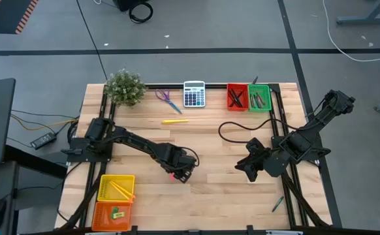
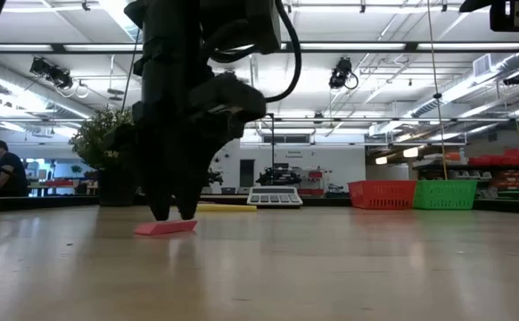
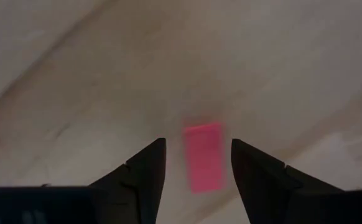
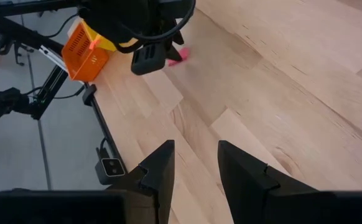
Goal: Sort crayons/erasers/pens/pencils in bins
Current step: Put the pink eraser into the orange bin
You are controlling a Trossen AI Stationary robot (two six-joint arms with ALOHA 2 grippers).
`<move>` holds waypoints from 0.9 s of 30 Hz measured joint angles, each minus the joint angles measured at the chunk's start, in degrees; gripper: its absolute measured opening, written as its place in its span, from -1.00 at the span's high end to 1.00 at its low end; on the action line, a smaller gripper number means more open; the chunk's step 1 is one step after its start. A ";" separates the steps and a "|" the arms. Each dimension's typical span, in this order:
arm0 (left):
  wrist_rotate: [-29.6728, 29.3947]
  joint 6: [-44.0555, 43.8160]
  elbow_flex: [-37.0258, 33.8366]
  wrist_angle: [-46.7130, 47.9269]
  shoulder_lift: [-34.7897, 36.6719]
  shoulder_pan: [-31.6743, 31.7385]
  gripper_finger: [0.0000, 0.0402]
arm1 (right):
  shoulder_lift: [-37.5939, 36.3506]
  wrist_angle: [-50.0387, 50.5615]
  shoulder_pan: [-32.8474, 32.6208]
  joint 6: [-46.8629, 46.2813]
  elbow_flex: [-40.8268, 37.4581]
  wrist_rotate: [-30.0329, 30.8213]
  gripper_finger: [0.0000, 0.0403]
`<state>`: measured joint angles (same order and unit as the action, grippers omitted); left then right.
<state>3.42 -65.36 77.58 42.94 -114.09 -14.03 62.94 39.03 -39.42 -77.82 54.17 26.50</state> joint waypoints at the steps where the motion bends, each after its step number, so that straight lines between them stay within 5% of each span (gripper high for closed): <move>1: -0.55 -0.11 -0.01 0.93 -0.04 -0.08 0.08 | 0.00 0.00 0.00 0.00 0.00 -0.01 0.36; 27: -5.25 -6.88 0.29 0.21 -3.65 -4.25 0.25 | 0.02 -0.03 0.00 -0.16 0.00 0.42 0.36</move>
<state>-1.83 -72.24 77.87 43.14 -117.74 -18.28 62.96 38.99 -39.42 -77.98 54.17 26.92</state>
